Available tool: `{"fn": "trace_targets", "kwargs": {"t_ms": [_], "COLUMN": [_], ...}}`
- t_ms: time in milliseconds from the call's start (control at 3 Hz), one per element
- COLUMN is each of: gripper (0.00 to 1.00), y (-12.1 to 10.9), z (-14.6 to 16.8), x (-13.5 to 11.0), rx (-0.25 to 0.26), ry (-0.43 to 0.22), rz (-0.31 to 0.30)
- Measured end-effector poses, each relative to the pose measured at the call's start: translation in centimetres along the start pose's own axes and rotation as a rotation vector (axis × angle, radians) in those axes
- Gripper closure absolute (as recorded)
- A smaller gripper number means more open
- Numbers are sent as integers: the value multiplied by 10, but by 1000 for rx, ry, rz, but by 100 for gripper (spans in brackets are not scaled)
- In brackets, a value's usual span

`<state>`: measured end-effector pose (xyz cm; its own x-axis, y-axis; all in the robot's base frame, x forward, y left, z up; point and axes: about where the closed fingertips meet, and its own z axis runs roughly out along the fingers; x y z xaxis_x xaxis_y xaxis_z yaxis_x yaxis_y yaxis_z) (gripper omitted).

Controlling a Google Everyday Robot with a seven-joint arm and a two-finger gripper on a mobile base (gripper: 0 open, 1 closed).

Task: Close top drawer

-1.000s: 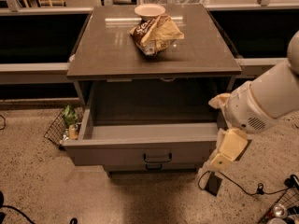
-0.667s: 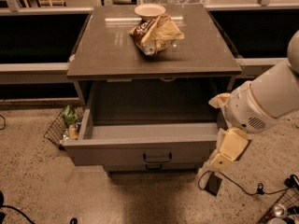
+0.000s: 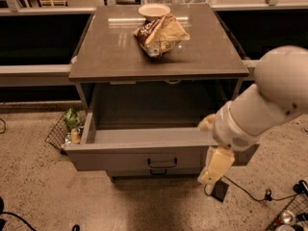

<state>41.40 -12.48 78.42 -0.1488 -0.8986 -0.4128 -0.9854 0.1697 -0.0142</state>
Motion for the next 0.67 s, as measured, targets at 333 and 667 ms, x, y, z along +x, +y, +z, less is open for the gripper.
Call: {"fn": "trace_targets", "kwargs": {"t_ms": [333, 667], "gripper": [41, 64], "y": [5, 7], "z": [54, 88], "x": [28, 50], "rx": [-42, -50], "ry": [27, 39], "rz": [-17, -13]}}
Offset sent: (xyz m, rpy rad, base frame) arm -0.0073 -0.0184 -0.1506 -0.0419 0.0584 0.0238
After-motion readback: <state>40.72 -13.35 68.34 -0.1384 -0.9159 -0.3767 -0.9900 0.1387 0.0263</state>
